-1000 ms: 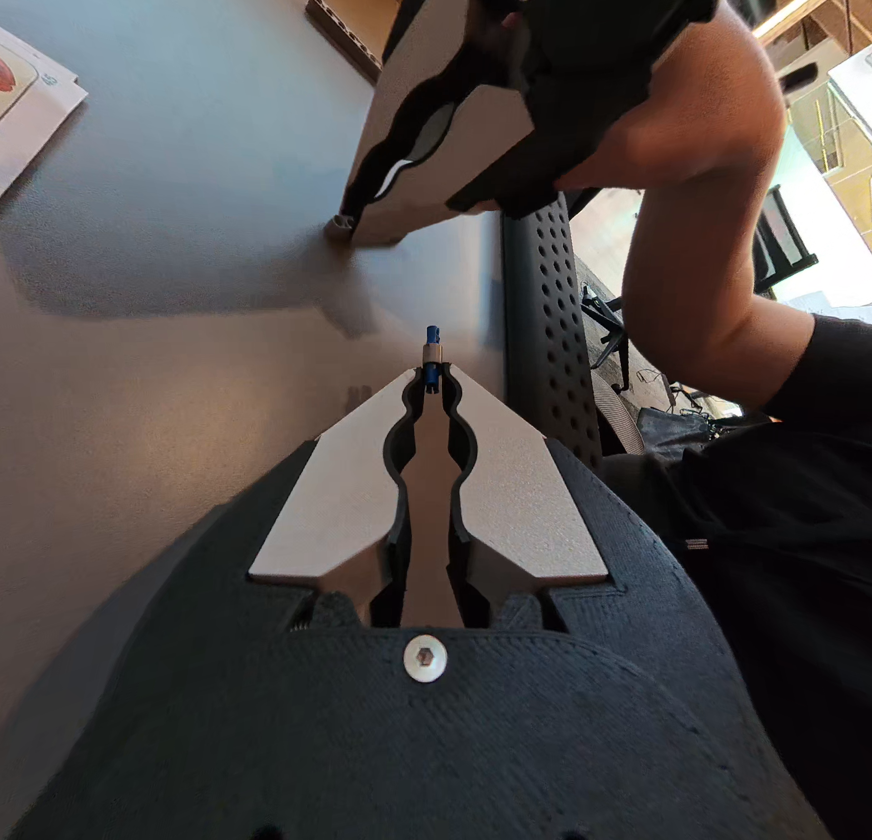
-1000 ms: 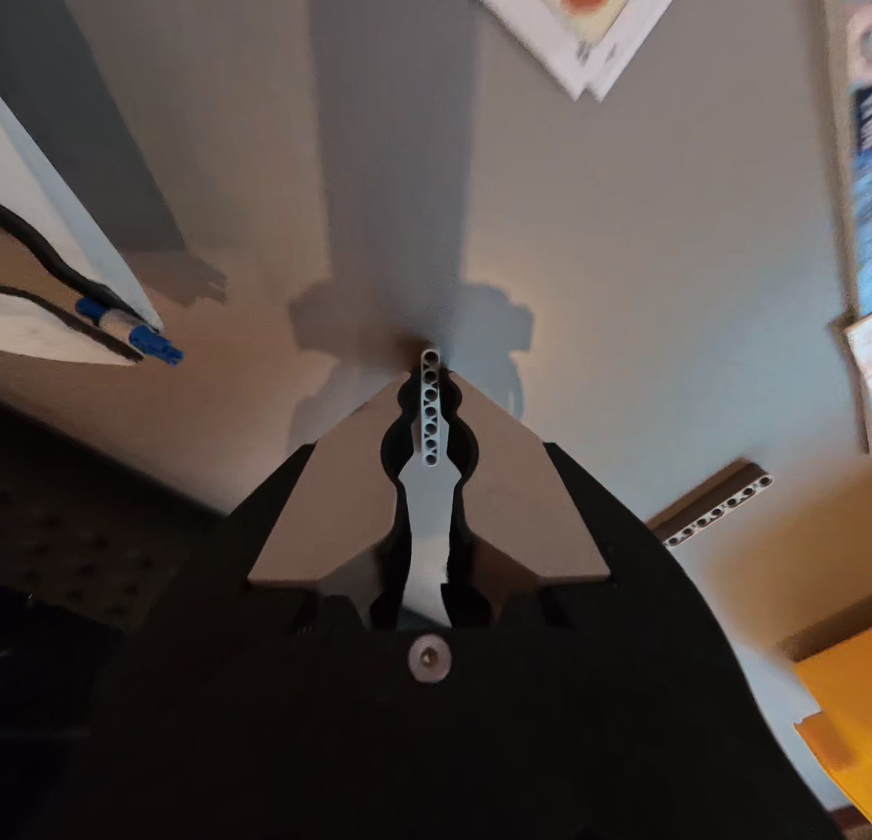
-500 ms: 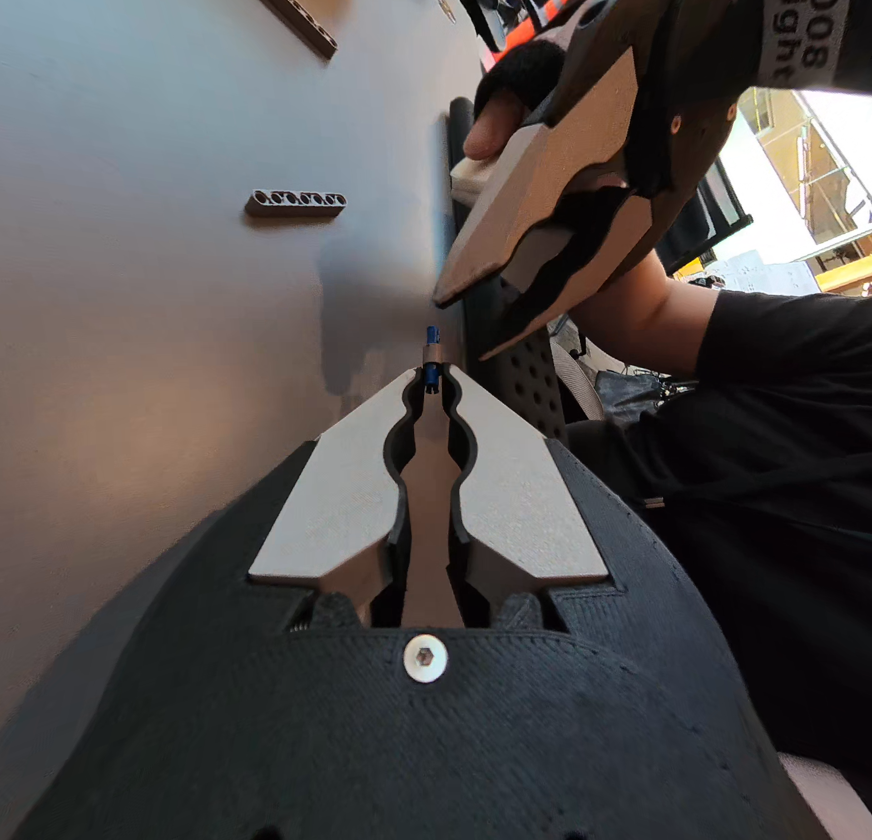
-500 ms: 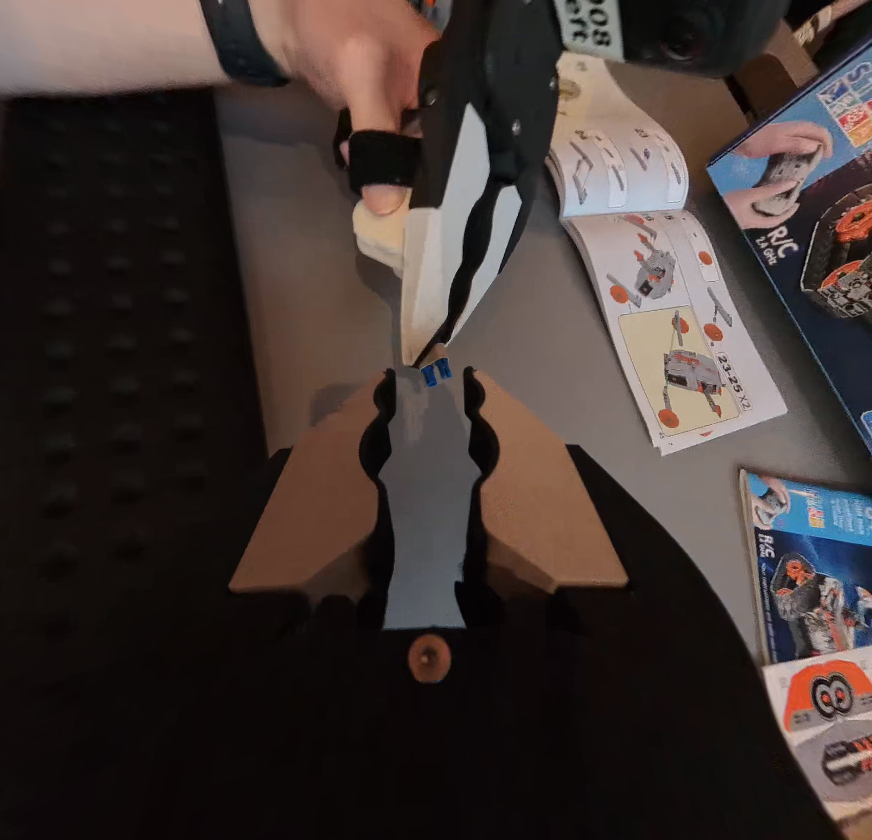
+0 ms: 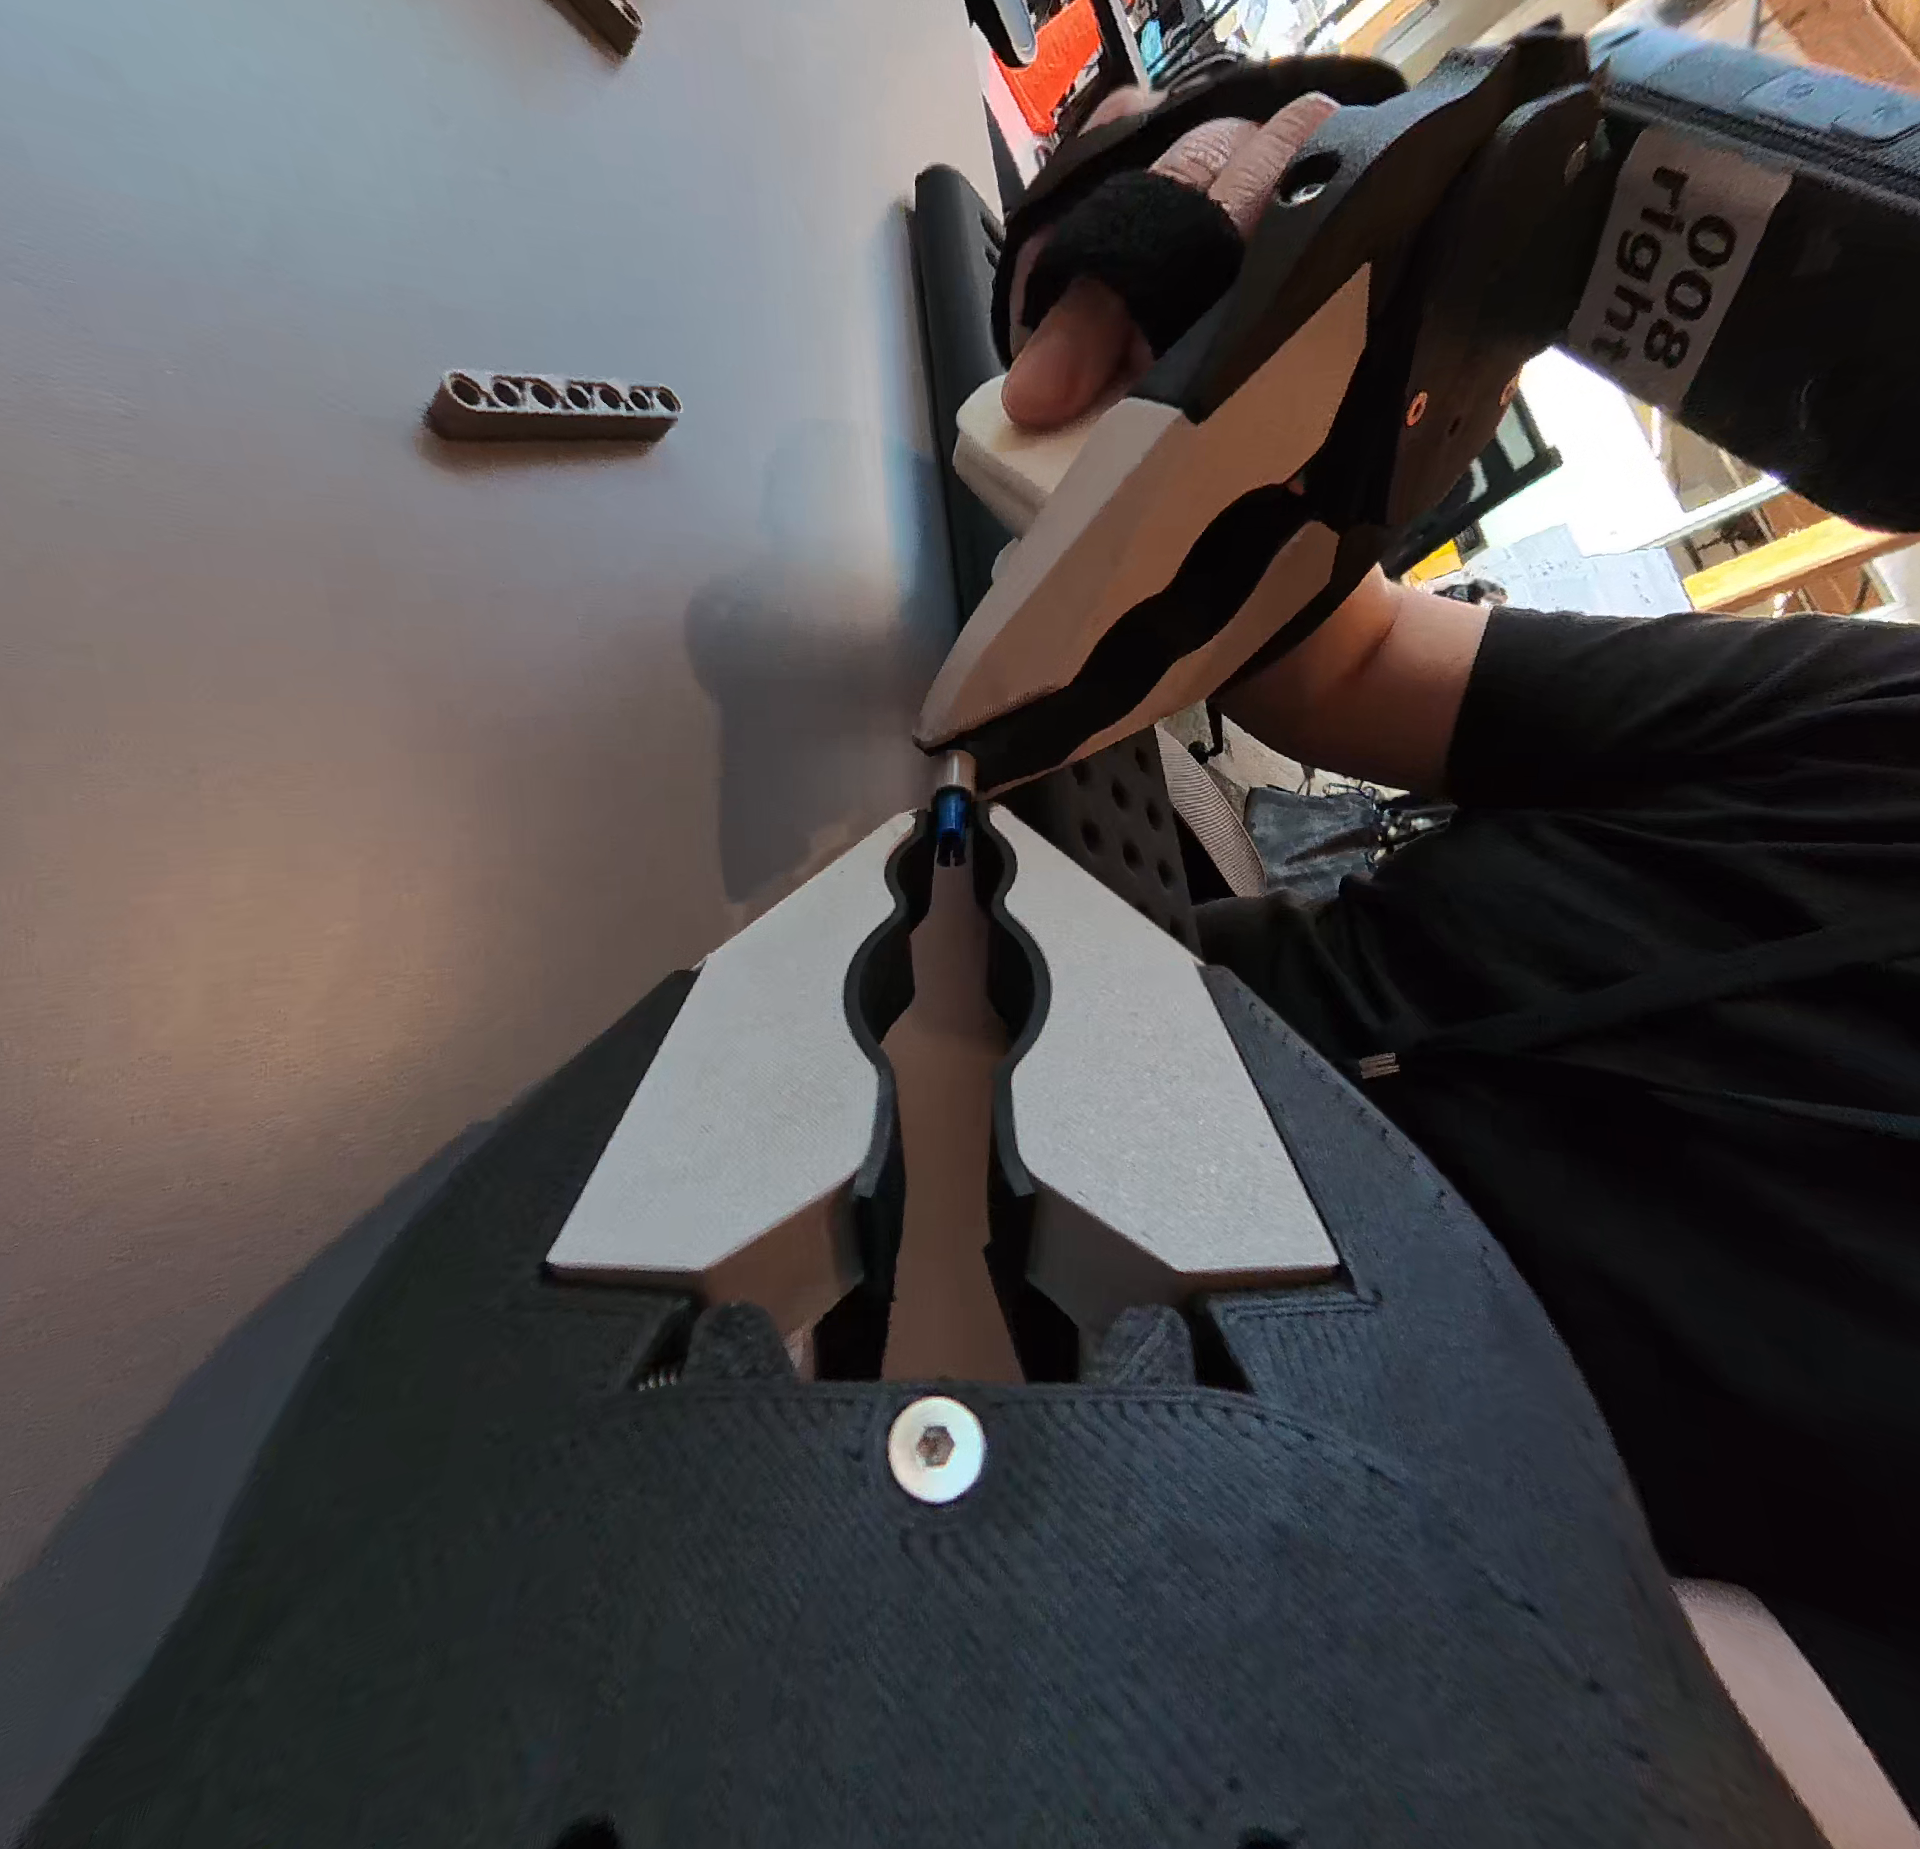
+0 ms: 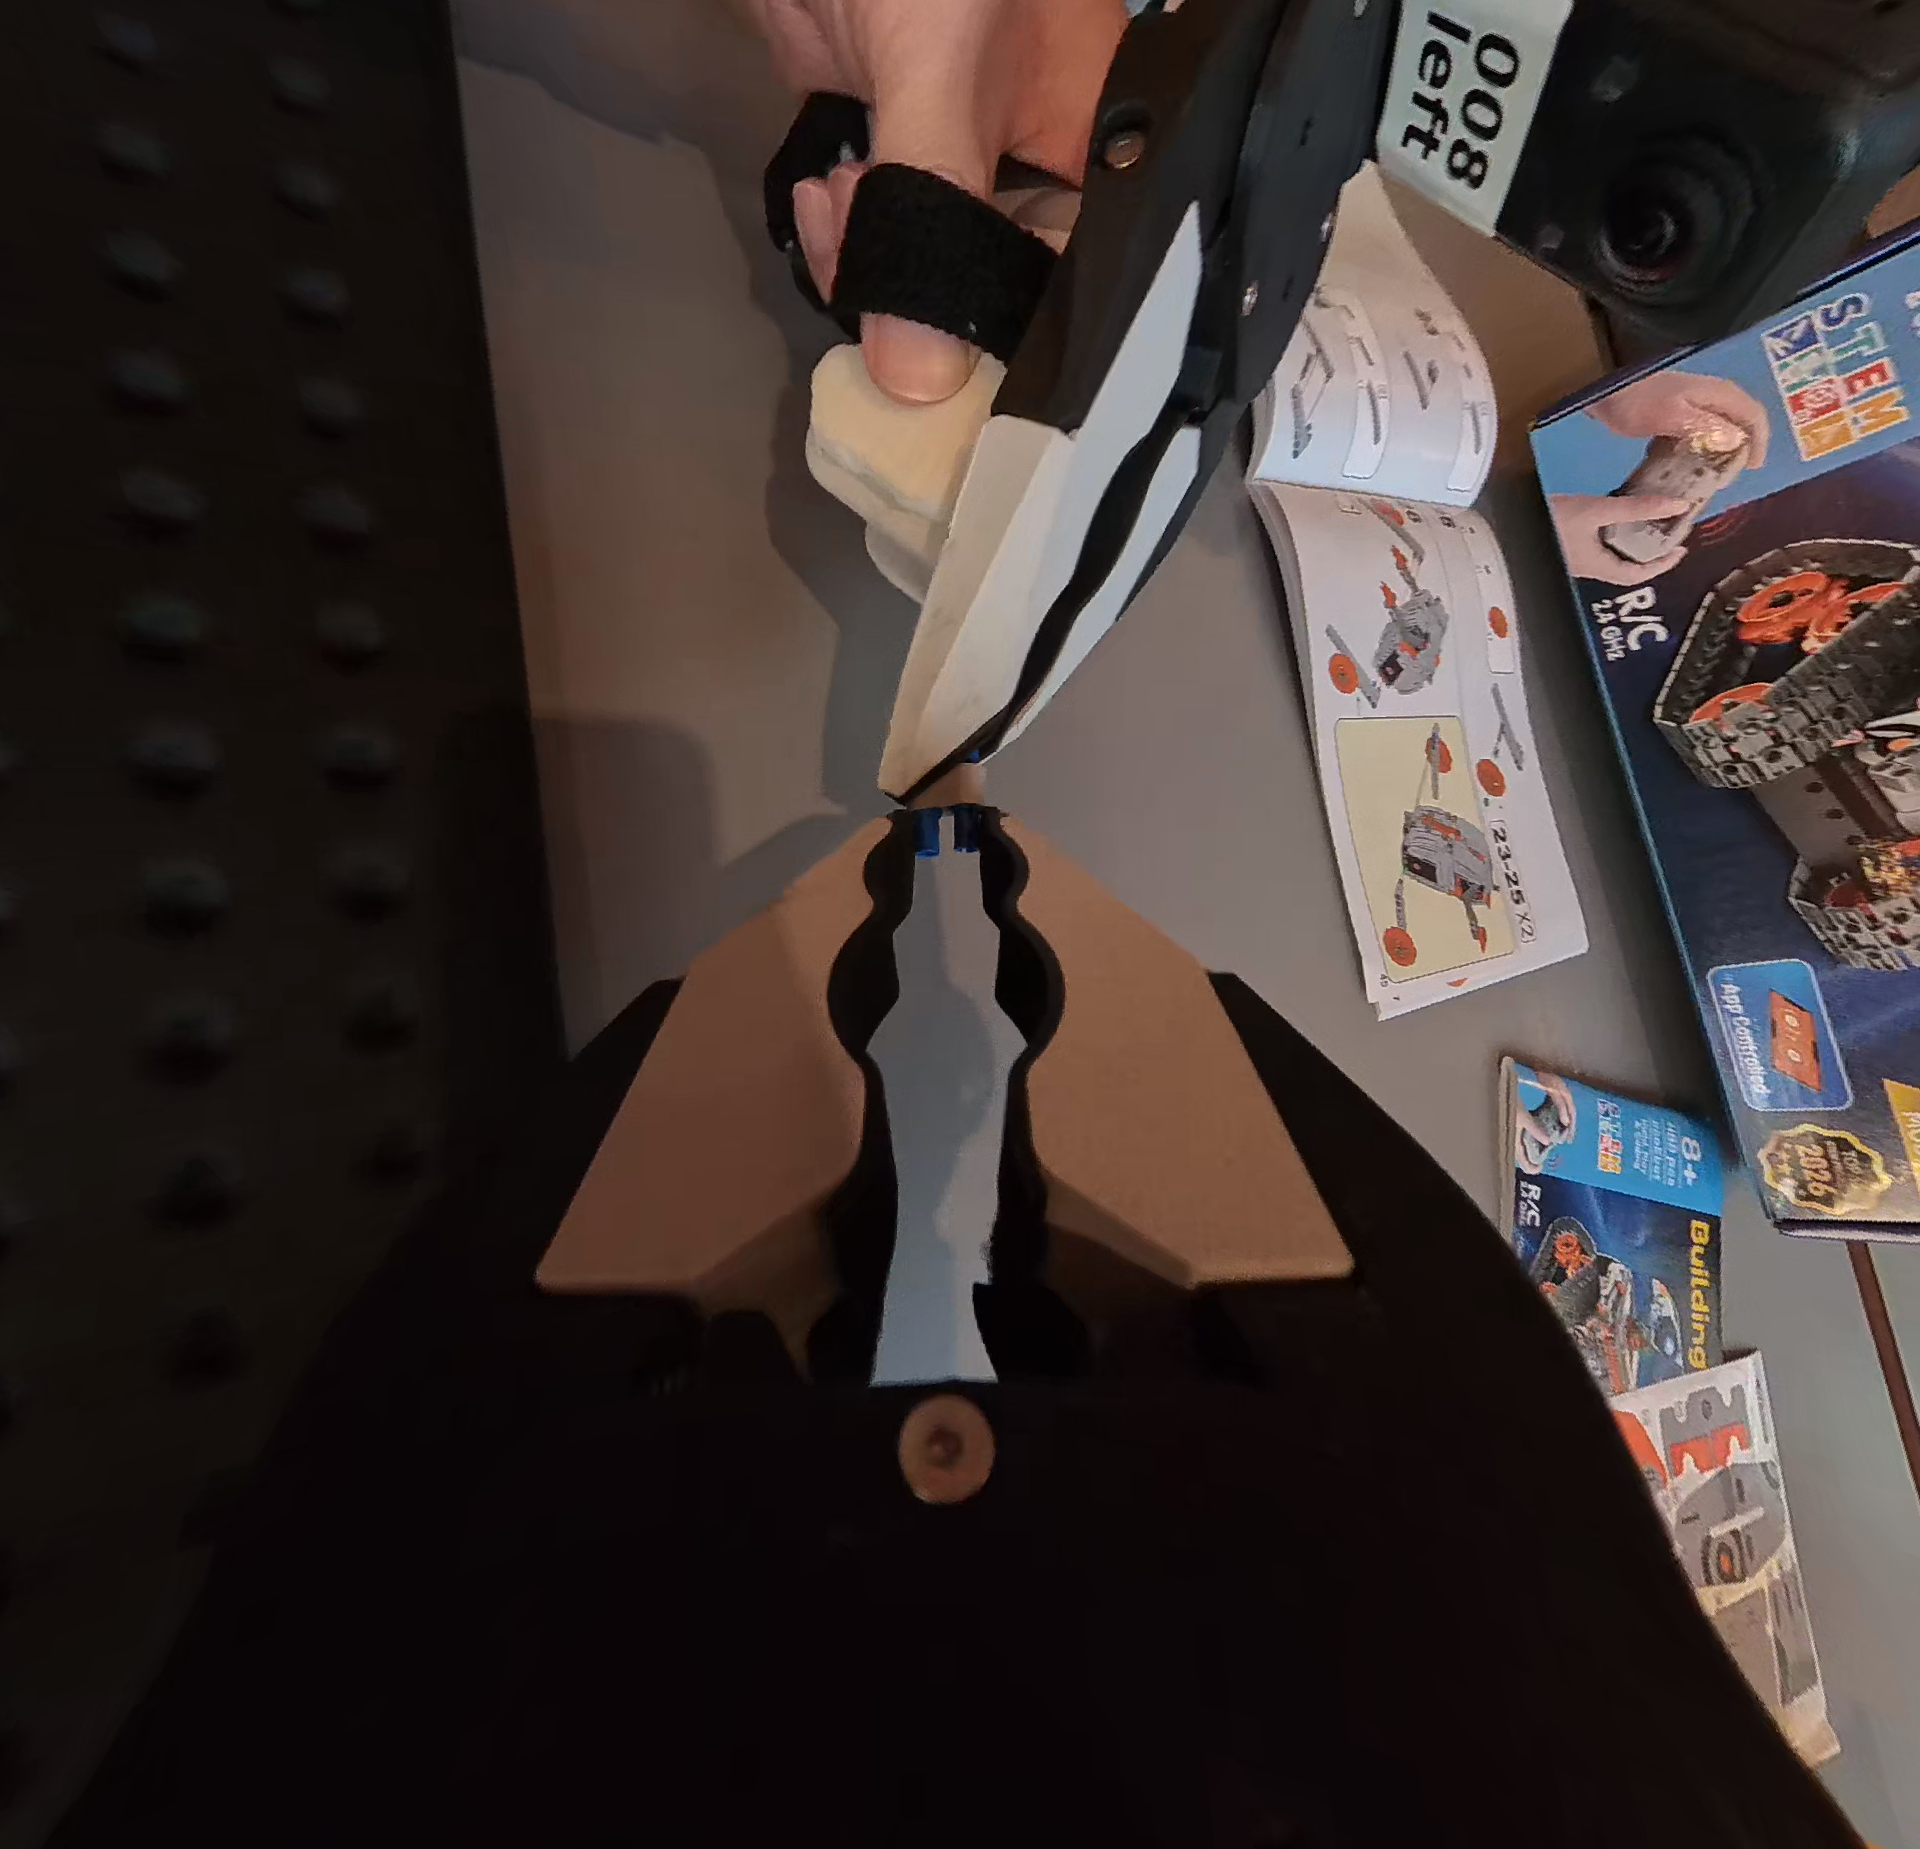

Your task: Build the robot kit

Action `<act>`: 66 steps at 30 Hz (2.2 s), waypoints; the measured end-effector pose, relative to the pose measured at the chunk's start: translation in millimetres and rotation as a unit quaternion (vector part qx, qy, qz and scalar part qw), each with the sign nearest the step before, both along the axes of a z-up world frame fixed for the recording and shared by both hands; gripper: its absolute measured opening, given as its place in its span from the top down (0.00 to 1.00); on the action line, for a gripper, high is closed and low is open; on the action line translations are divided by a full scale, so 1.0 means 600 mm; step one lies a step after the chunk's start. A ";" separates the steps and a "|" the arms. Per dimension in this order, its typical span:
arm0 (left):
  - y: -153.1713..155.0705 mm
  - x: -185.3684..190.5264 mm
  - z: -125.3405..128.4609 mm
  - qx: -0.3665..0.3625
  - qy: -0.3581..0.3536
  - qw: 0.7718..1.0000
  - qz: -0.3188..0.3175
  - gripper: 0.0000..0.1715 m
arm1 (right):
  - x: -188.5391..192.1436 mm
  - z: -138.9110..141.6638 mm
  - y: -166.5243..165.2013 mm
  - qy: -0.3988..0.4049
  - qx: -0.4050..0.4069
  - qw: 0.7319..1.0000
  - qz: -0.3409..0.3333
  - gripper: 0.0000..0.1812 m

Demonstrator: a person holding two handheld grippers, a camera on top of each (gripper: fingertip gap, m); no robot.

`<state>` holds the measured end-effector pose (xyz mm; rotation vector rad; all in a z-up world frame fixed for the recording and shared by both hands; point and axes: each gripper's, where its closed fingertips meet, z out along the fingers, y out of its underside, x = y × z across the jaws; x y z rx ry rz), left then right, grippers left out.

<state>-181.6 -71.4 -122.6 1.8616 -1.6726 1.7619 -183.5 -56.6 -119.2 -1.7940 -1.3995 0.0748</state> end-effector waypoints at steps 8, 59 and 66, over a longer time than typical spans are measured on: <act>0.030 0.021 0.043 -0.032 -0.065 0.995 0.062 0.94 | 0.024 0.030 0.020 0.074 0.026 0.995 -0.053 0.94; 0.093 0.029 0.050 0.008 -0.084 0.984 0.158 0.97 | 0.109 0.023 0.080 0.192 -0.030 0.951 -0.239 0.88; 0.107 0.029 0.033 0.024 -0.060 0.982 0.178 0.97 | 0.159 -0.025 0.089 0.122 -0.178 0.917 -0.337 0.90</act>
